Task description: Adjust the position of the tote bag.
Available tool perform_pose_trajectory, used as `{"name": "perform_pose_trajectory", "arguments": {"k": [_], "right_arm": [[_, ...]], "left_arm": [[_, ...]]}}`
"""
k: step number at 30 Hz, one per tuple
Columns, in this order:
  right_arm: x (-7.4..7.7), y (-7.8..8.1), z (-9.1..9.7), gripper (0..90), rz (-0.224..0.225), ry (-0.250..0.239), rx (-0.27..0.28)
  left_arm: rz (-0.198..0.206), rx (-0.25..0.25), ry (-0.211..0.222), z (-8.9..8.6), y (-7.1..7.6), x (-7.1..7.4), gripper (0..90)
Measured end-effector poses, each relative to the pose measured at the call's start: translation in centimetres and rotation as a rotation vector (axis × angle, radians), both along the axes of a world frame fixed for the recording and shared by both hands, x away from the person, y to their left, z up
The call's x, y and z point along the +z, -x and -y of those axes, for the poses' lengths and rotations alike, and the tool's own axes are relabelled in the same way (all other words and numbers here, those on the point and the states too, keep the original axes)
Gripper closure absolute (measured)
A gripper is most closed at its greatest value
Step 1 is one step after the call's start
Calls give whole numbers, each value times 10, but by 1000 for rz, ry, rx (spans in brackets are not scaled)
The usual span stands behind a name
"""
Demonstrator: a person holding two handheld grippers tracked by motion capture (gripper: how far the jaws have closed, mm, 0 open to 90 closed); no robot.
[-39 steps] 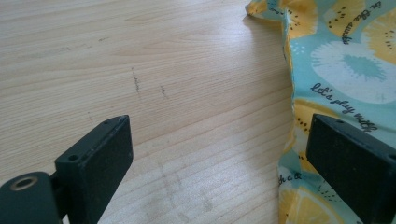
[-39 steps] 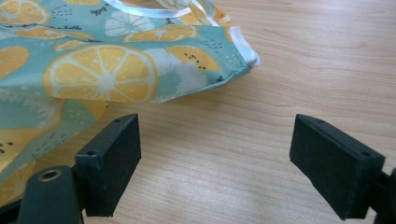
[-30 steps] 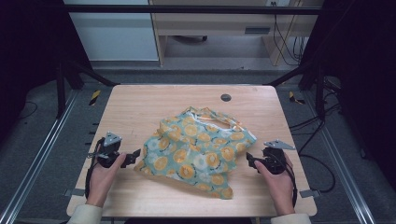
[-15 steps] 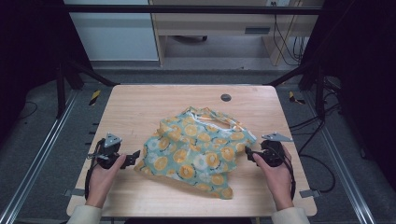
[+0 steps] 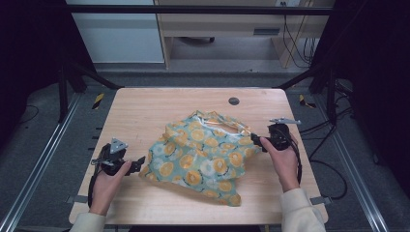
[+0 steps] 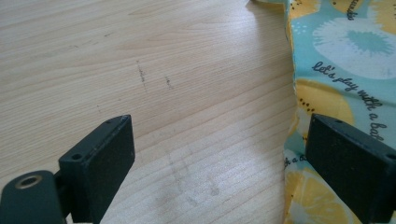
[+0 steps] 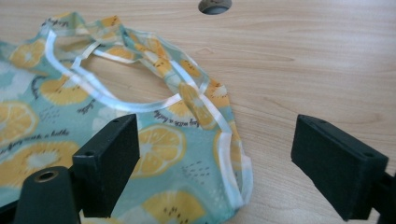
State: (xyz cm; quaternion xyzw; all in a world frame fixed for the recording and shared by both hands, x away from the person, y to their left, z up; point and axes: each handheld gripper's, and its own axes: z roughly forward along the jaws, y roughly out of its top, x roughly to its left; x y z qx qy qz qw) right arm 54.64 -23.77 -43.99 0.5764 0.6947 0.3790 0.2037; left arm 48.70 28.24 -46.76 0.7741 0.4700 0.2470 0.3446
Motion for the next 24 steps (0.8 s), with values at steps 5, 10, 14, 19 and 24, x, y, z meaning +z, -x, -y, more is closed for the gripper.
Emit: {"name": "perform_pose_trajectory", "arguments": {"k": [5,10,14,19,24], "right_arm": [[-6,-4,3,119,-45,-31,-6],[-13,5,1,95,-77,-37,-1],[-17,9,3,104,-75,-44,-6],[-21,14,7,114,-81,-99,-30],[-22,12,11,125,-77,-137,-44]], "left_arm": [[4,-8,-4,3,0,1,85],[12,-20,-16,6,1,1,85],[10,-22,-22,6,2,2,85],[18,-29,-18,7,1,3,85],[24,-46,-14,11,0,3,85]]}}
